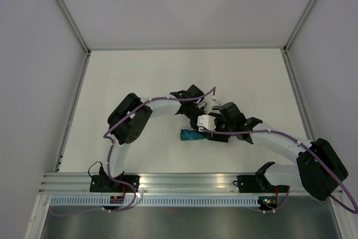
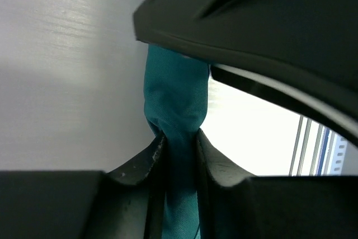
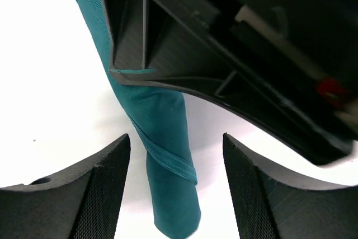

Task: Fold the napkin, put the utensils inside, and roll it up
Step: Roll the napkin with the utensil

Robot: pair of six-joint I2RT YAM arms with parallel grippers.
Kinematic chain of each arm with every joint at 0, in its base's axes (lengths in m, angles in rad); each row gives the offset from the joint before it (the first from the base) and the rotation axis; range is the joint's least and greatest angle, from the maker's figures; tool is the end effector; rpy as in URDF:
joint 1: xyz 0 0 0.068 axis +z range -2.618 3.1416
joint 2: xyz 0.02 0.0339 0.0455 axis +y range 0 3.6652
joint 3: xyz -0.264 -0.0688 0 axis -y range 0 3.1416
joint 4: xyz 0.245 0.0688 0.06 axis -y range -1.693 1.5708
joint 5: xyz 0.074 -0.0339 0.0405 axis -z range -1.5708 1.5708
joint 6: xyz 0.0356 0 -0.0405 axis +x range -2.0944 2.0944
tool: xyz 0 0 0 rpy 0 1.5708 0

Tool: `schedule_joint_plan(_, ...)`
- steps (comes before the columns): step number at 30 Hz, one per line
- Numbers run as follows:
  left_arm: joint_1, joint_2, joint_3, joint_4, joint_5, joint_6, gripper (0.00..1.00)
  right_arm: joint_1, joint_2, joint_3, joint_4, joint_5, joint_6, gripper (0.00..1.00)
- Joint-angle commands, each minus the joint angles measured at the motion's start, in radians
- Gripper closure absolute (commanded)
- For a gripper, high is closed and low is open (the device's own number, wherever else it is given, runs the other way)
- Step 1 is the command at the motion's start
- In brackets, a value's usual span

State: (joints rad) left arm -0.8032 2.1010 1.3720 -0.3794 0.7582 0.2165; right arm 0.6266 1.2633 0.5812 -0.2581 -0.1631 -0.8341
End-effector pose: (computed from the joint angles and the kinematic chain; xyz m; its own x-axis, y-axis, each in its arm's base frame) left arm 0.2746 -0.3198 0.1334 -0.4490 0.6899 -0.5679 0.8518 0.1385 -0.5052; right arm 0.1849 0.1410 0.1691 0.0465 -0.8686 -0.4933 -0.9254 0.1485 -0.3486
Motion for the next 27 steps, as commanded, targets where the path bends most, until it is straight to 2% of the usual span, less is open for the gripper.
schedule_joint_plan(1, -0.010, 0.019, -0.051, -0.073, -0.115, 0.014, 0.70, 0.007, -0.067, 0.063, -0.087, -0.025, 0.009, 0.27)
schedule_joint_plan(9, 0.007, -0.016, -0.051, -0.044, -0.105, -0.012, 0.62, 0.007, -0.119, 0.106, -0.184, -0.064, 0.027, 0.26)
schedule_joint_plan(19, 0.032, -0.047, -0.051, -0.013, -0.100, -0.040, 0.59, 0.007, -0.128, 0.108, -0.202, -0.105, 0.041, 0.28)
schedule_joint_plan(21, 0.036, -0.047, -0.054, -0.012, -0.097, -0.040, 0.59, 0.007, -0.124, 0.106, -0.194, -0.118, 0.041, 0.31)
schedule_joint_plan(27, 0.050, -0.038, -0.060, -0.003, -0.063, -0.045, 0.58, 0.007, -0.050, 0.056, -0.109, -0.096, -0.006, 0.31)
